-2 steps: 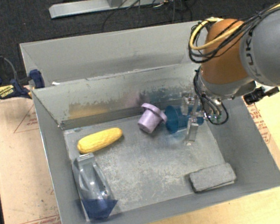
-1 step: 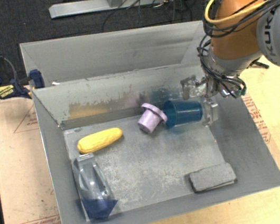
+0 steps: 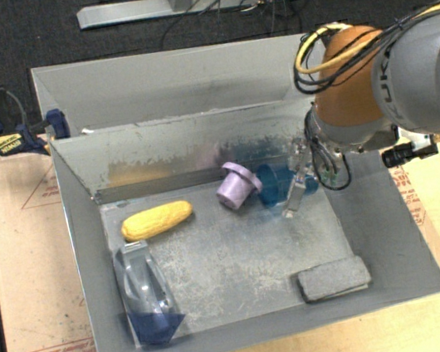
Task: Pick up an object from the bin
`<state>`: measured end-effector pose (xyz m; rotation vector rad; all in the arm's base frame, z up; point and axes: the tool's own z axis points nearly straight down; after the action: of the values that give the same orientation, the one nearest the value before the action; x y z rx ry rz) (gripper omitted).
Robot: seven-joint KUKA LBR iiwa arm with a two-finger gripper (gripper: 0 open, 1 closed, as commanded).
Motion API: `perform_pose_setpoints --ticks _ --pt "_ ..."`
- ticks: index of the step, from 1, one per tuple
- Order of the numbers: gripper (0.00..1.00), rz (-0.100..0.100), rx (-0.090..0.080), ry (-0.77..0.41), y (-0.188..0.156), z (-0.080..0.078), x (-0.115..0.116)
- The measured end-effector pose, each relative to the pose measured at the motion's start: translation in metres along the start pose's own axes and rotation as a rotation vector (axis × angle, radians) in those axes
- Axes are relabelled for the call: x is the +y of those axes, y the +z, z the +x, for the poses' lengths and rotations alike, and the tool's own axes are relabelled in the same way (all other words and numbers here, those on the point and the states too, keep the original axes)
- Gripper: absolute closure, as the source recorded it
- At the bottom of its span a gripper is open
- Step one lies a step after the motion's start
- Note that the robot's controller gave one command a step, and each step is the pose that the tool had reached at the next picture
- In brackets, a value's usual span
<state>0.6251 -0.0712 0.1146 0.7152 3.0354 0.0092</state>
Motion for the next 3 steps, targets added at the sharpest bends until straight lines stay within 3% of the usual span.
perform_pose_setpoints --ticks 1,2,3 --pt "0.00 0.000 0.002 -0.446 0.046 -0.030 -0.004" --pt "1.00 -0.005 -0.010 0.012 0.045 -0.015 0.016" --pt "1.00 -0.005 -0.010 0.011 0.045 -0.015 0.016"
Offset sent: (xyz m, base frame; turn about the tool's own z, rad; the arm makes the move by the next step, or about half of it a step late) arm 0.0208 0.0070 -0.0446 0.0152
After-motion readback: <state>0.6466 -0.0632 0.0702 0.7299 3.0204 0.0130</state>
